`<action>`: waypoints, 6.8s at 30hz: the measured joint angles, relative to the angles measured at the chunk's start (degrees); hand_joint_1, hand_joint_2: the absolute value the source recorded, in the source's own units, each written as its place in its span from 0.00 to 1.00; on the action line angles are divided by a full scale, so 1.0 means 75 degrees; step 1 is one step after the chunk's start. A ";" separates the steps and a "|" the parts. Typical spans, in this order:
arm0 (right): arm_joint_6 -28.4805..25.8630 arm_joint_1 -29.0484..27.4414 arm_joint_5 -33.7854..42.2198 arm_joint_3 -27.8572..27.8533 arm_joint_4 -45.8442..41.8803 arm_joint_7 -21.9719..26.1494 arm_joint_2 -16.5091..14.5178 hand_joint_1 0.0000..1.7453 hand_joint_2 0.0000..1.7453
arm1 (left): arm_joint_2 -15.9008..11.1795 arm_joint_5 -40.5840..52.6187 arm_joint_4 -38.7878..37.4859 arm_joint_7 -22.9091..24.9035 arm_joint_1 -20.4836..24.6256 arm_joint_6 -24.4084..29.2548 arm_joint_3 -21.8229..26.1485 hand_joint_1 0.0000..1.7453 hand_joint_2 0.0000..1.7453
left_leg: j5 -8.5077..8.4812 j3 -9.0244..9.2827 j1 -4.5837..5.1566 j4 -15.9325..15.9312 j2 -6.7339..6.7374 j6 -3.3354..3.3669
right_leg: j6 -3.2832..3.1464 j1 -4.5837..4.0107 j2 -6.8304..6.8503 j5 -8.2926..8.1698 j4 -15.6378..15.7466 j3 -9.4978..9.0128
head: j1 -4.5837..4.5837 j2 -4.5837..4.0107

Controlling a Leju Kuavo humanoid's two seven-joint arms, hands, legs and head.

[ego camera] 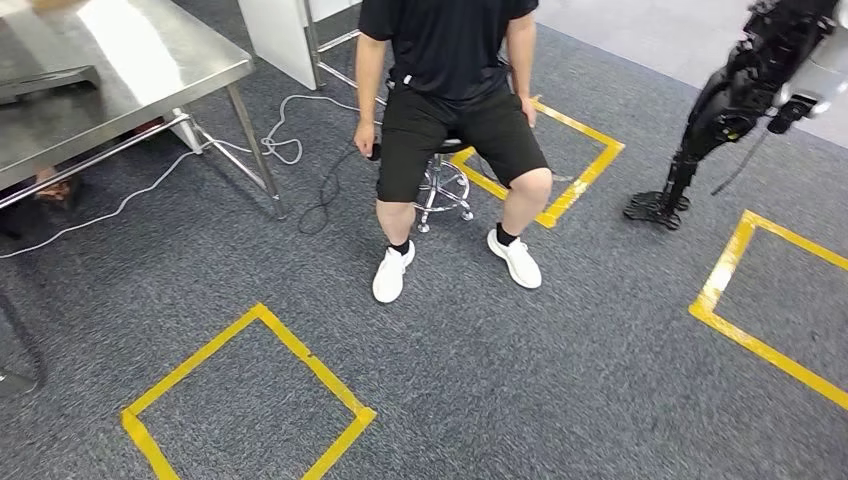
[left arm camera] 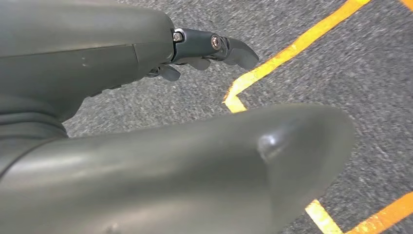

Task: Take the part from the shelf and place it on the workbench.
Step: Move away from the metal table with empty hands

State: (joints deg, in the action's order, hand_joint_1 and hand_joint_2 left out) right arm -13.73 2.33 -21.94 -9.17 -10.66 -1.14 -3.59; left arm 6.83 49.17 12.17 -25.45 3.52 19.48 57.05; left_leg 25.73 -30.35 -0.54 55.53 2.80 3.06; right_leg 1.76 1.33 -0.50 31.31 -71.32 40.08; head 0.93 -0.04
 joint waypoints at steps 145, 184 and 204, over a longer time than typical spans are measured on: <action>-0.0095 0.0028 0.0139 -0.0121 0.0004 -0.0212 -0.0054 0.00 0.00 | 0.0259 0.0677 -0.0052 -0.0175 0.0071 -0.0602 -0.0232 0.00 0.00 | 0.0196 0.0101 0.0017 0.0230 -0.0810 0.0018 | -0.0114 -0.0041 -0.0949 -0.0957 0.2089 -0.1000 | -0.0189 -0.0001; -0.0191 0.0036 -0.0211 -0.0124 0.0005 -0.0124 0.0007 0.00 0.00 | 0.0287 0.0519 -0.0046 -0.0446 0.0060 -0.0872 -0.0232 0.00 0.00 | -0.0253 -0.0012 0.0057 -0.0244 -0.0221 0.0153 | -0.0021 0.0055 0.0006 -0.0033 0.0214 -0.0209 | -0.0065 -0.0001; -0.0140 0.0059 -0.0365 -0.0124 0.0005 -0.0181 -0.0017 0.00 0.00 | 0.0264 0.0420 -0.0044 -0.0571 0.0040 -0.0768 -0.0146 0.00 0.00 | -0.0099 -0.0412 0.0057 0.0388 -0.0390 0.0042 | -0.0265 -0.0083 -0.0095 -0.0451 0.2048 -0.1465 | -0.0116 0.0000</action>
State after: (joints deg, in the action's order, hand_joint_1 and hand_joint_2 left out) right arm -14.78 2.77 -24.68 -10.10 -10.62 -2.50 -3.71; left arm 8.81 52.33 11.85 -29.74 3.82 13.73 55.96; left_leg 24.99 -33.44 -0.12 58.44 -0.12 3.37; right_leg -0.22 0.70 -1.21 27.92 -55.96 29.10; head 0.06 -0.04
